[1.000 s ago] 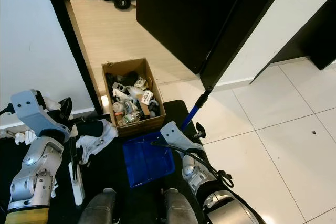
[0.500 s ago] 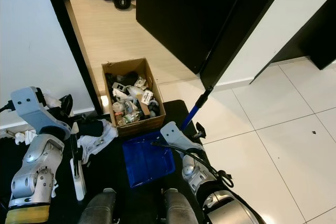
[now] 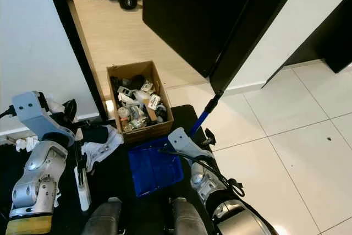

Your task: Sweep floor

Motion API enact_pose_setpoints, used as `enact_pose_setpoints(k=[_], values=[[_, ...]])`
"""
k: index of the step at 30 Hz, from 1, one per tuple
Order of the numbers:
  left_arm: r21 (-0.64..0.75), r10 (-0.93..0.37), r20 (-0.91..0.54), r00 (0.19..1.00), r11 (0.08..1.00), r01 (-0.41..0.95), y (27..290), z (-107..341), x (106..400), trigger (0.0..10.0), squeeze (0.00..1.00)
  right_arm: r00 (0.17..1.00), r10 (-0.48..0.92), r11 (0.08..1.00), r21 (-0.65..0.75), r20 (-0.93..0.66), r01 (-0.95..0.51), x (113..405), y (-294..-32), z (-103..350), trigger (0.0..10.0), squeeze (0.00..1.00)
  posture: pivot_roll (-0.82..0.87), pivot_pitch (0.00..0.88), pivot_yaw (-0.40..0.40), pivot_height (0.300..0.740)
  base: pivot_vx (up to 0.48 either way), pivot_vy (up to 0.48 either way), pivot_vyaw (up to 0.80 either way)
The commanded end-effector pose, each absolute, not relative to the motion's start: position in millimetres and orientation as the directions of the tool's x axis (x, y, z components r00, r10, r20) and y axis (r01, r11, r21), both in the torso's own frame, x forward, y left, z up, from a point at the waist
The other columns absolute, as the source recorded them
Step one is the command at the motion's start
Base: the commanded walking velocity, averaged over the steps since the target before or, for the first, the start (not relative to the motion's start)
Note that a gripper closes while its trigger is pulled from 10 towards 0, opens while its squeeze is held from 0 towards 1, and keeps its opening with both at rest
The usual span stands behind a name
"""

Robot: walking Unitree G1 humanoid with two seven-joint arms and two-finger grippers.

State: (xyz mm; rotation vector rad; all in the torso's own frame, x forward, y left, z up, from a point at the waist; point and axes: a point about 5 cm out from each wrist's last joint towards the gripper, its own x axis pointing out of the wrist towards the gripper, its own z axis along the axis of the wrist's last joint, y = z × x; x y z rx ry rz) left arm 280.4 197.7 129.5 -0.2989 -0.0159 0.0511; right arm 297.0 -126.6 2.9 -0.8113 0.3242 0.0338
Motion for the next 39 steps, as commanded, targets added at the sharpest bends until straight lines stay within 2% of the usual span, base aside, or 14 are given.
enact_pose_setpoints(k=[1, 39], values=[[-0.292, 0.054, 0.011, 0.998, 0.955, -0.049, 197.2, 129.6, 279.1, 10.0, 0.00, 0.940, -0.106, 0.688, -0.707, -0.324, -0.166, 290.4, -130.2, -4.2, 10.0, 0.00, 0.12, 0.204, -0.083, 0.740, 0.000, 0.000, 0.00], [-0.298, 0.062, 0.011, 0.998, 0.953, -0.056, 197.3, 129.5, 277.5, 10.0, 0.00, 0.941, -0.106, 0.688, -0.707, -0.321, -0.163, 292.2, -131.5, -2.5, 10.0, 0.00, 0.12, 0.225, -0.090, 0.740, 0.000, 0.000, 0.00]])
